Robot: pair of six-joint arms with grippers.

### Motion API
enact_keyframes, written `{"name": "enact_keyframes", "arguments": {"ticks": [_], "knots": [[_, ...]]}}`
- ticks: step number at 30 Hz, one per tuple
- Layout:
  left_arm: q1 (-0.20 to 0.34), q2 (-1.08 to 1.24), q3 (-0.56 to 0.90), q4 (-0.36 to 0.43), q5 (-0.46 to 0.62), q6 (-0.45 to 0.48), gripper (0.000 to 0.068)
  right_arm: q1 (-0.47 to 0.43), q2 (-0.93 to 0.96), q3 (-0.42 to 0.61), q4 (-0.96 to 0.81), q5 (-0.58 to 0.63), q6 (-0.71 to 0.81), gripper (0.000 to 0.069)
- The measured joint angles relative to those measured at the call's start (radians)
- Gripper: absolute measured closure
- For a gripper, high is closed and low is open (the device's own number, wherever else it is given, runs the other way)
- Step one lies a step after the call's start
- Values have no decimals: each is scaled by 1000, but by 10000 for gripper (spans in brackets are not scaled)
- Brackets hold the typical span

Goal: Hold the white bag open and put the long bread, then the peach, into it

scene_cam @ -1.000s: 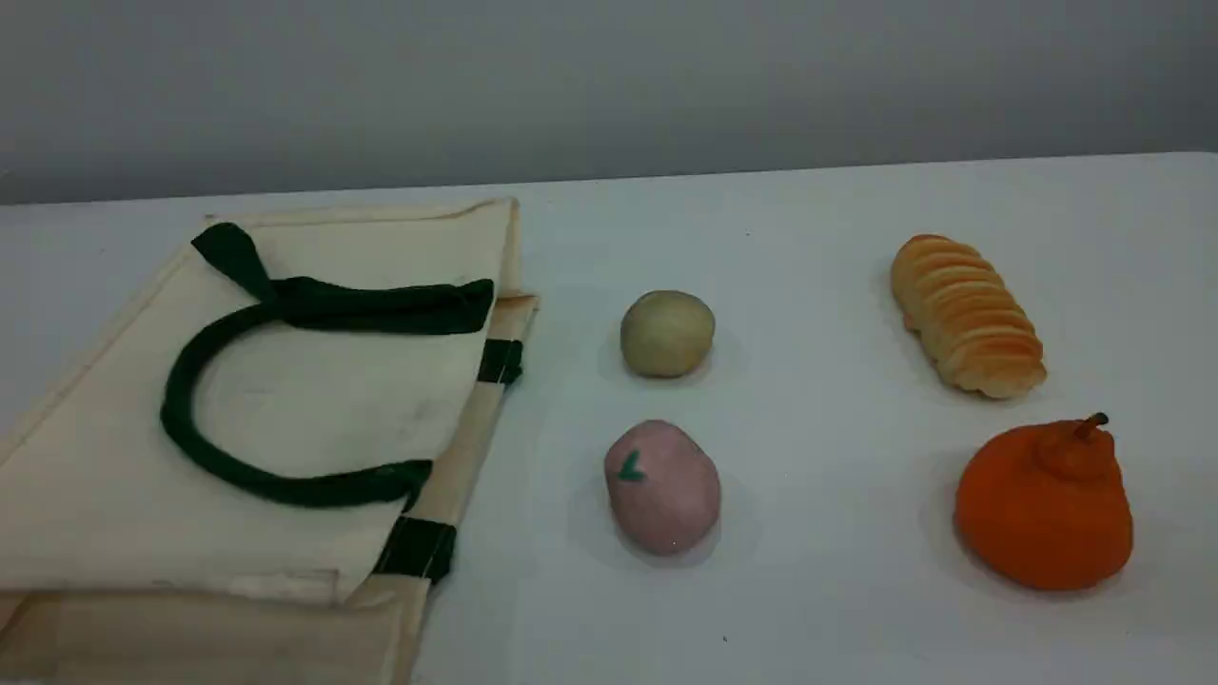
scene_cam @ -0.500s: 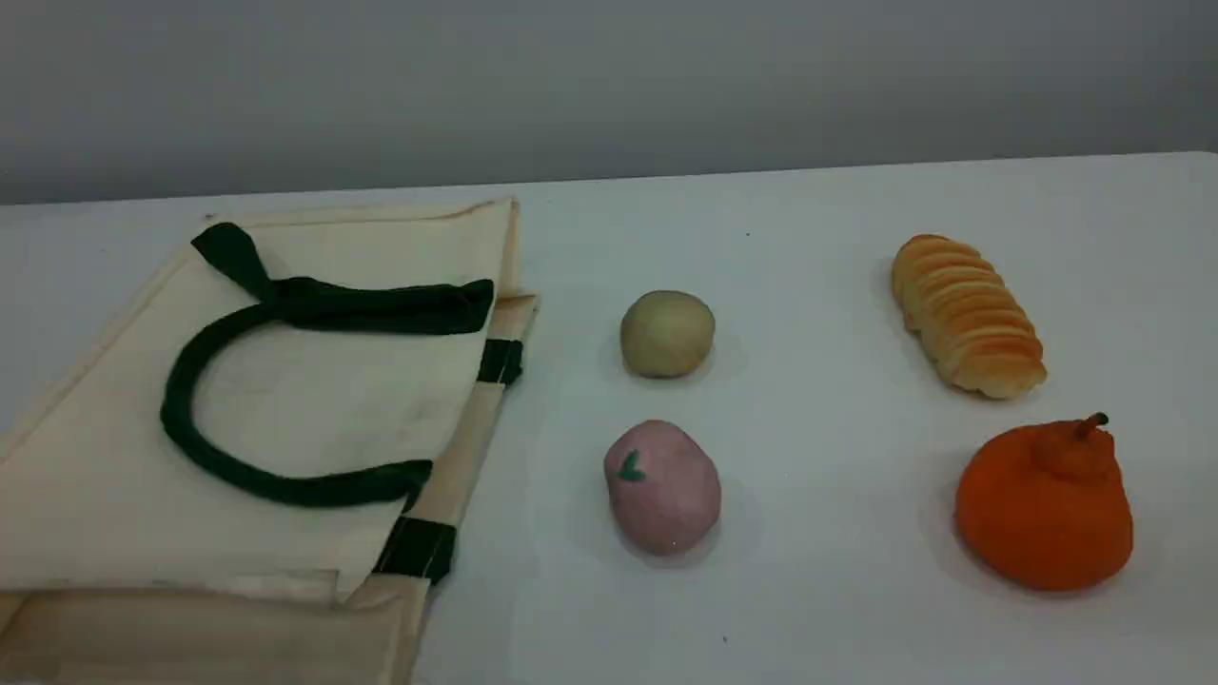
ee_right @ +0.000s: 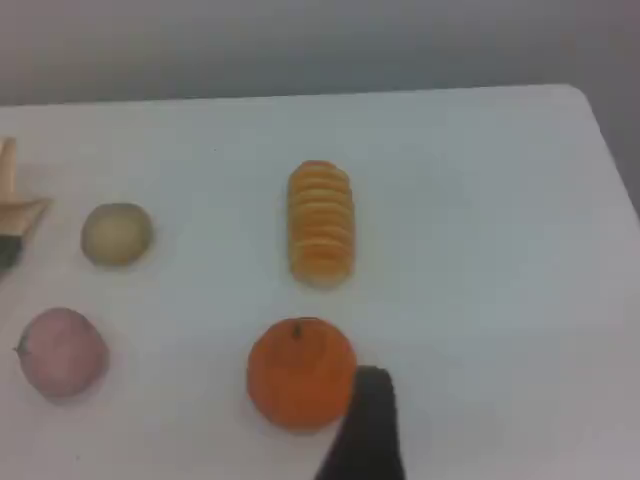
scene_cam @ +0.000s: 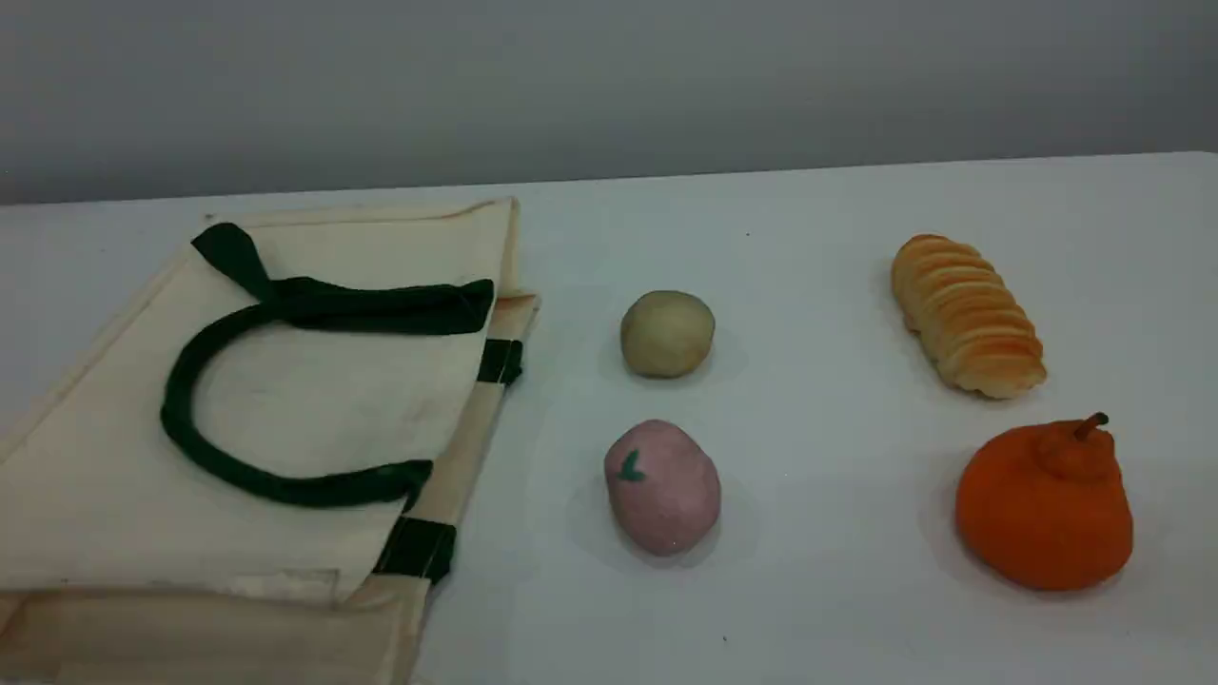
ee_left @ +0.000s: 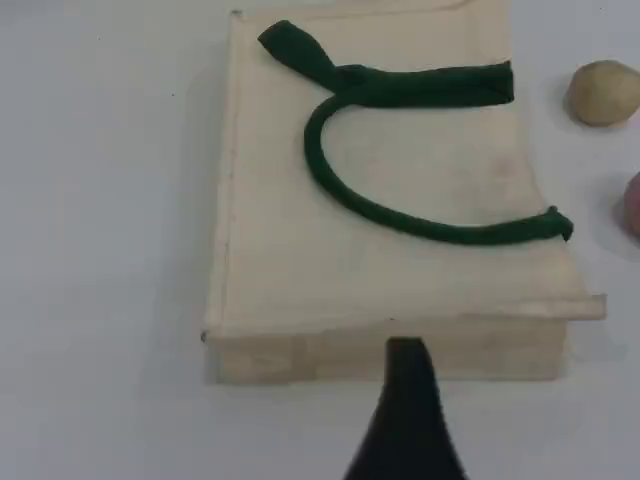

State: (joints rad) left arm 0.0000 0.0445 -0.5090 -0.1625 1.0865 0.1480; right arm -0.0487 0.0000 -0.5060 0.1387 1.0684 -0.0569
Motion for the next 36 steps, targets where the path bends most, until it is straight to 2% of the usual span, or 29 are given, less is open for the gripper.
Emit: {"name": "enact_keyframes", "arguments": {"ticks": [20,25,29,36], "knots": [[-2,0,0,5,-3,0,184,0,0,0,0,-1,0,103],[-2,28,-19,46,-39,-66,184,0,15,-11,47,-32,42,103],[-2,92,-69,81,-115,-84,184,0,93,-66,46,-72,42,104],[-2,310,-207,86,-205,-155,184,0,326,-250,61,-137,46,104]]}}
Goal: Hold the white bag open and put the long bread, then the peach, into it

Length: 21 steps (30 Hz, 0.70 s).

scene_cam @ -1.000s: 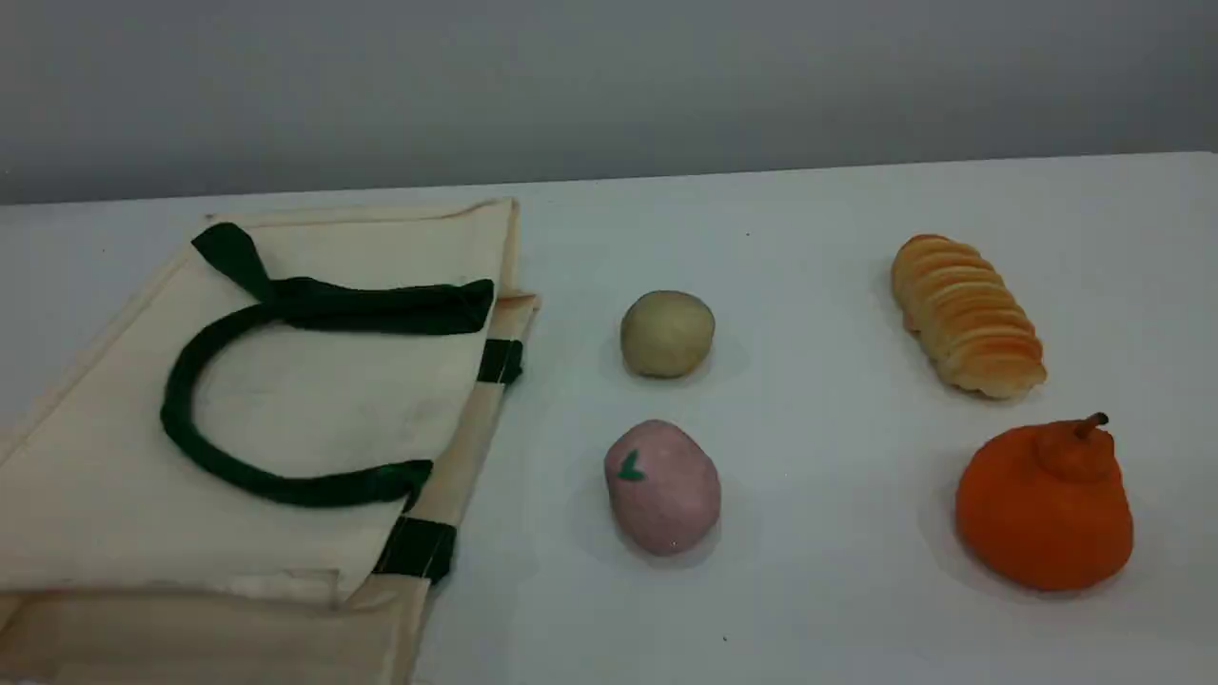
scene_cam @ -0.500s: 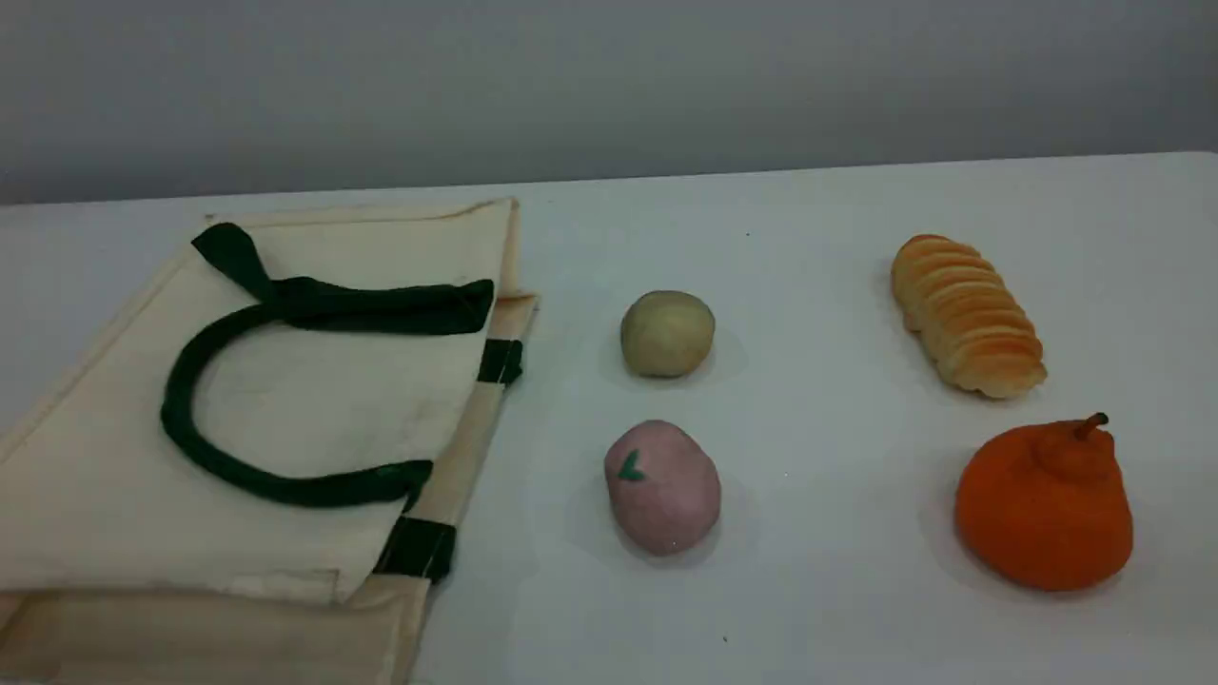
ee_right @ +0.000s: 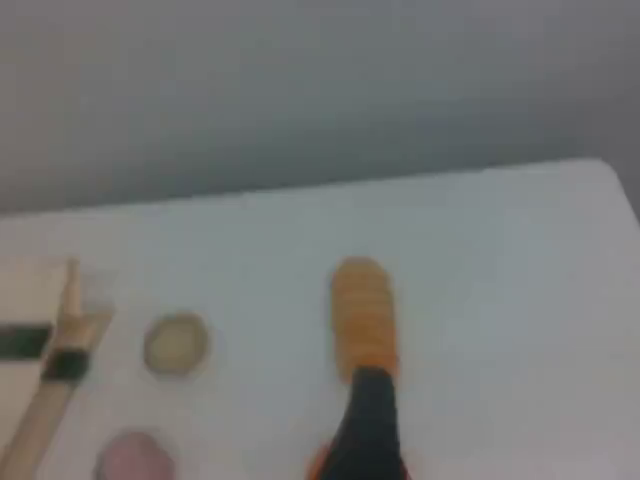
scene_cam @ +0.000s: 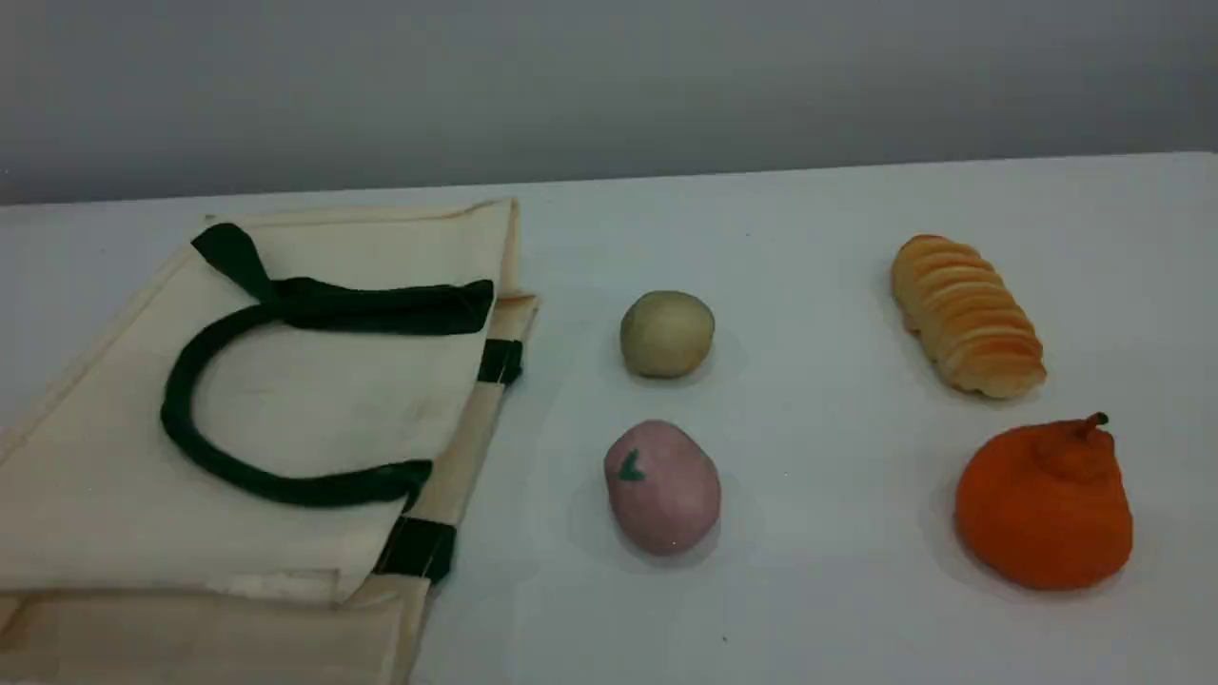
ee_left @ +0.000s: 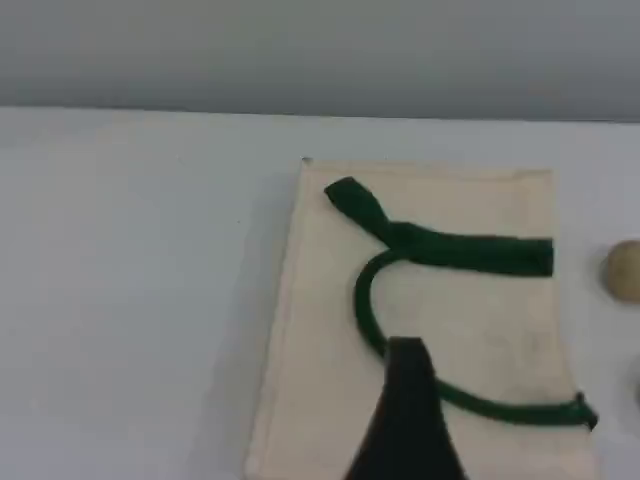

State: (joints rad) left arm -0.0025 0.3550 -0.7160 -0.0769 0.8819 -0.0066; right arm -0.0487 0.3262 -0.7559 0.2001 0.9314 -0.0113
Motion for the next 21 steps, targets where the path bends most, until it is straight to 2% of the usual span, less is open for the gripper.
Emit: {"name": "enact_keyframes", "arguments": {"ticks": [6,12,21], "knots": [[0,250,-101,-9,-40,-6,184,0,245,-159,58,-27,-20,104],[0,503,-191,-4,-75,-4,184,0,470,-271,59,-28,-51,104],[0,881,-286,-4,-66,-3,184,0,711,-280,68,-93,-69,104]]}}
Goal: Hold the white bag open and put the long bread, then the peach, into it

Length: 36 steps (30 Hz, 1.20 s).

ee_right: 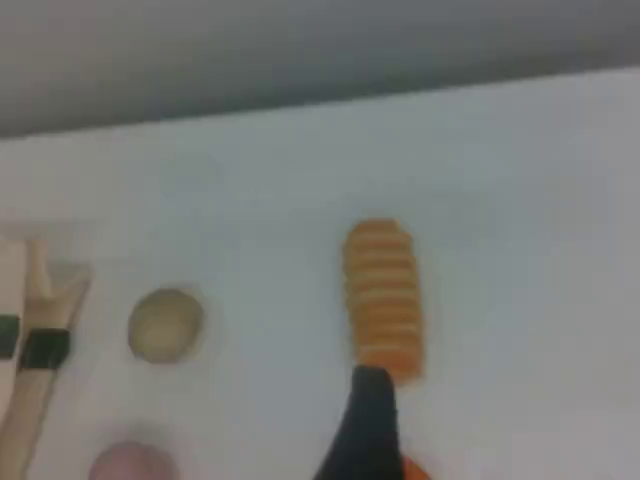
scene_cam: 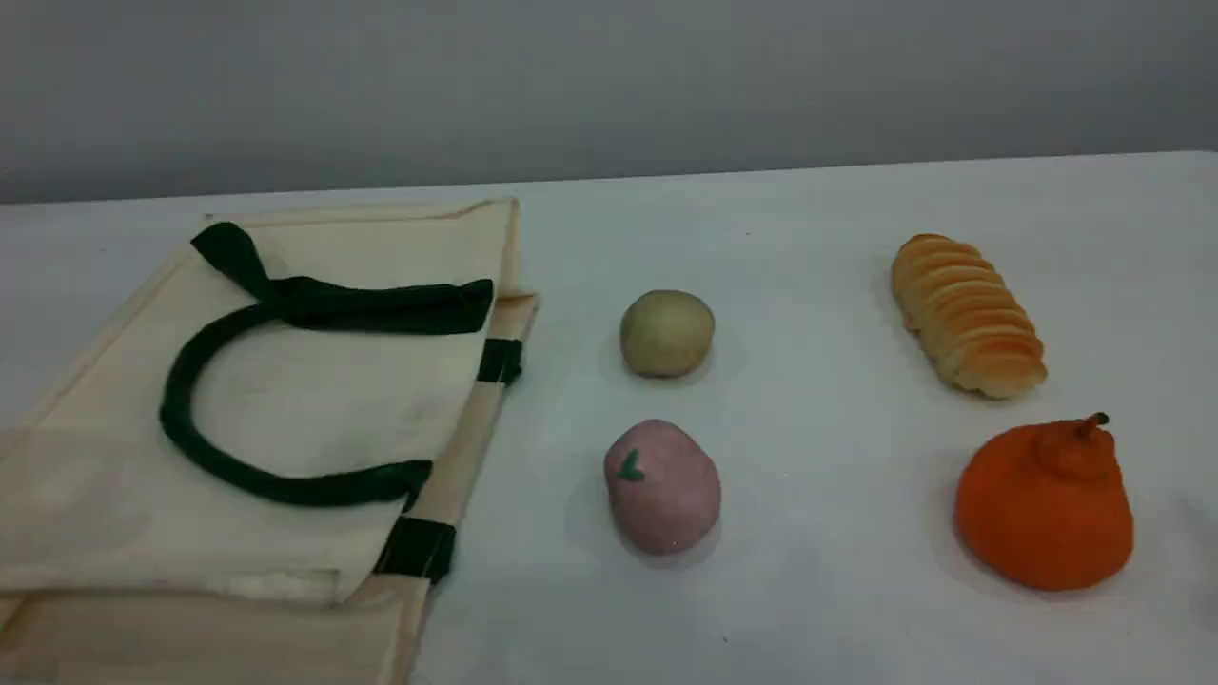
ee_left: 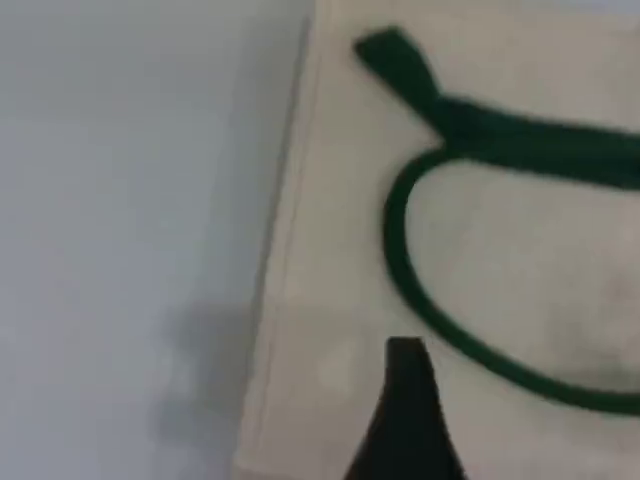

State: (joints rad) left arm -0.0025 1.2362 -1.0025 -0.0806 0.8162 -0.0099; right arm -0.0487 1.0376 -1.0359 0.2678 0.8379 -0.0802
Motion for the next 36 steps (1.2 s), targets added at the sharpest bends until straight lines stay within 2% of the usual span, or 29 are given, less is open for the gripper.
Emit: {"name": "enact_keyframes", "arguments": {"ticks": [4,10,16,27,36], "knots": [[0,141,-44,0,-12,0,184,0,81,0,23,-49,-36,104],[0,311,-120,1,-11,10,184,0,171,0,22,-63,-37,104],[0,454,-152,1,-57,10,184,0,232,0,22,-72,-48,104],[-72,708,-247,3,-117,57,184,0,258,0,29,-90,-63,104],[-73,831,-287,10,-147,59,184,0,259,0,29,-90,-63,104]]}}
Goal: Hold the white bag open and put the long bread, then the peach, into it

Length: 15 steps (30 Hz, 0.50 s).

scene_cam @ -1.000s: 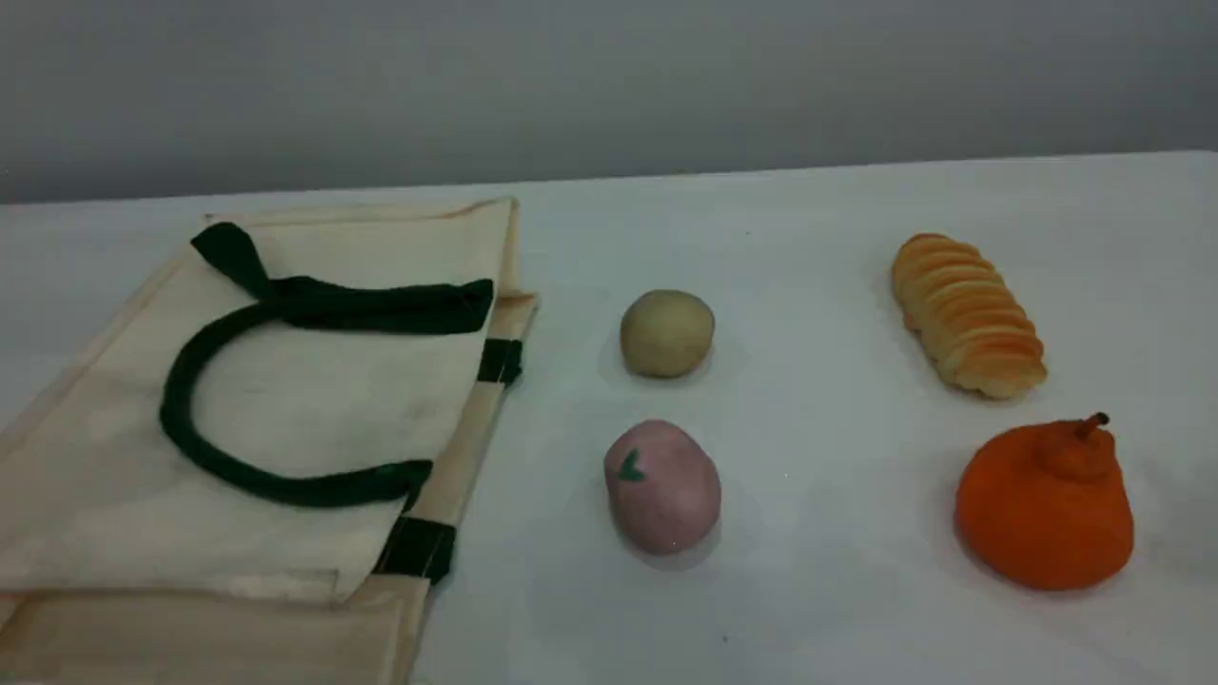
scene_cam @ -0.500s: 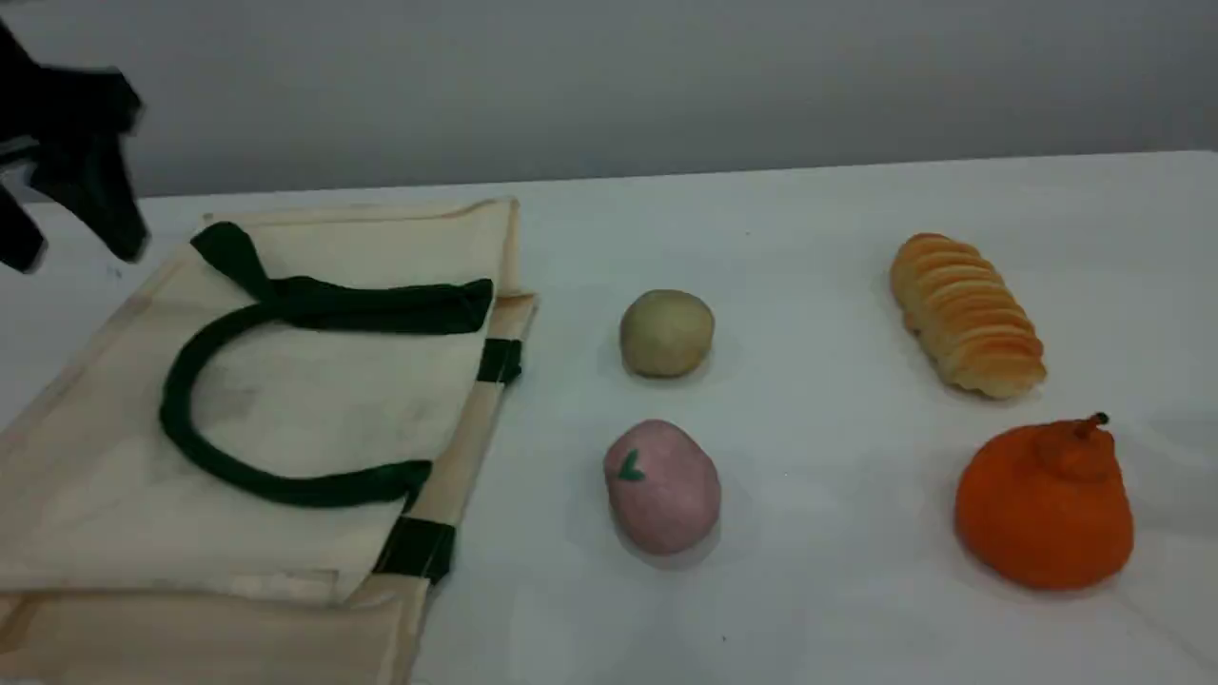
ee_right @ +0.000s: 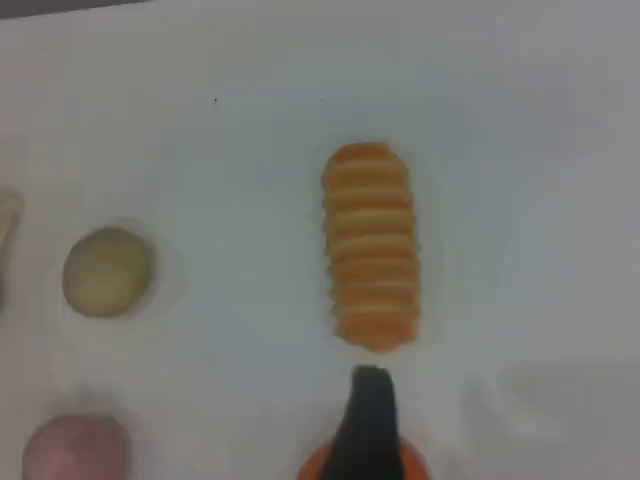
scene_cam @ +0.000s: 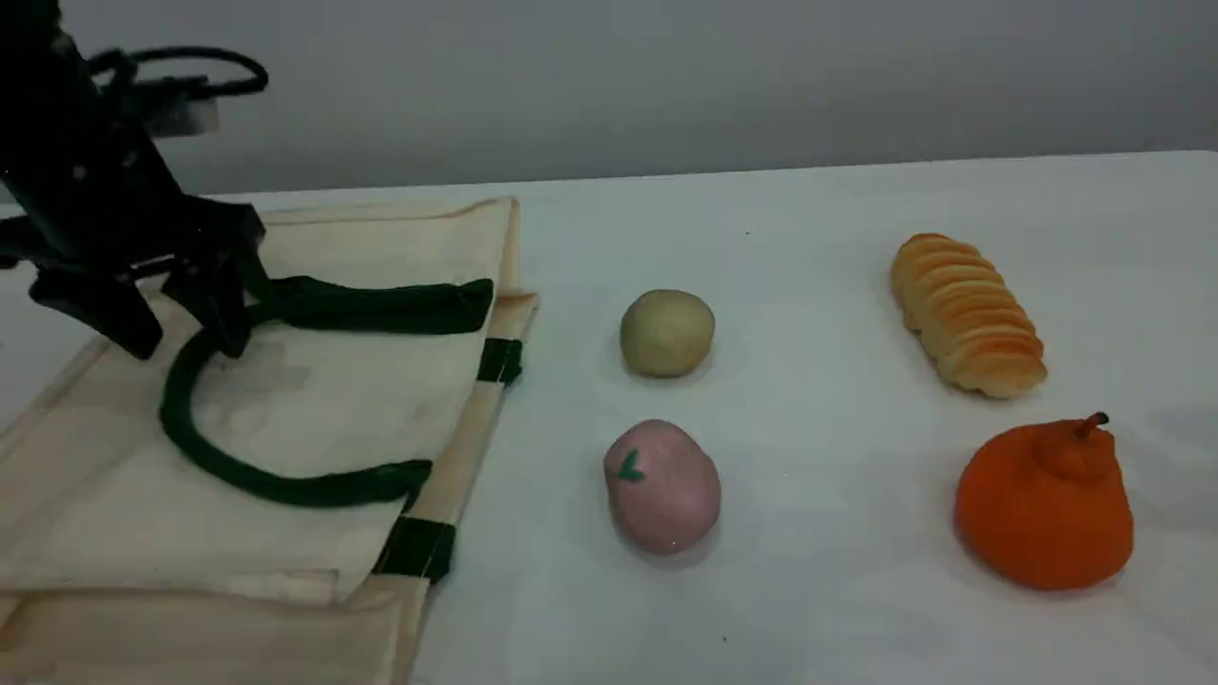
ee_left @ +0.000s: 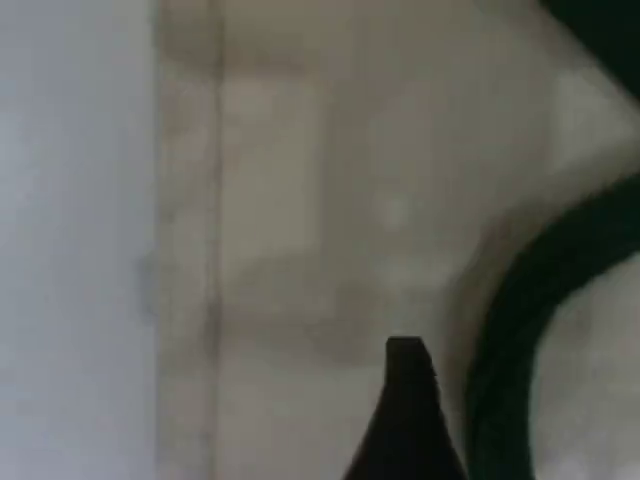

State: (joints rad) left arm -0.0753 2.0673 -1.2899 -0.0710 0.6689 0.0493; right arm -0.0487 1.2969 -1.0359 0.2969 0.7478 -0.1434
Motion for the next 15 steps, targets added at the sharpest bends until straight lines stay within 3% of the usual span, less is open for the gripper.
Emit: {"name": "enact_keyframes", "arguments": {"ticks": [15], "knots": [[0,51,0,-6,-20,-1,186,0,0,0,0,0,-1,104]]}}
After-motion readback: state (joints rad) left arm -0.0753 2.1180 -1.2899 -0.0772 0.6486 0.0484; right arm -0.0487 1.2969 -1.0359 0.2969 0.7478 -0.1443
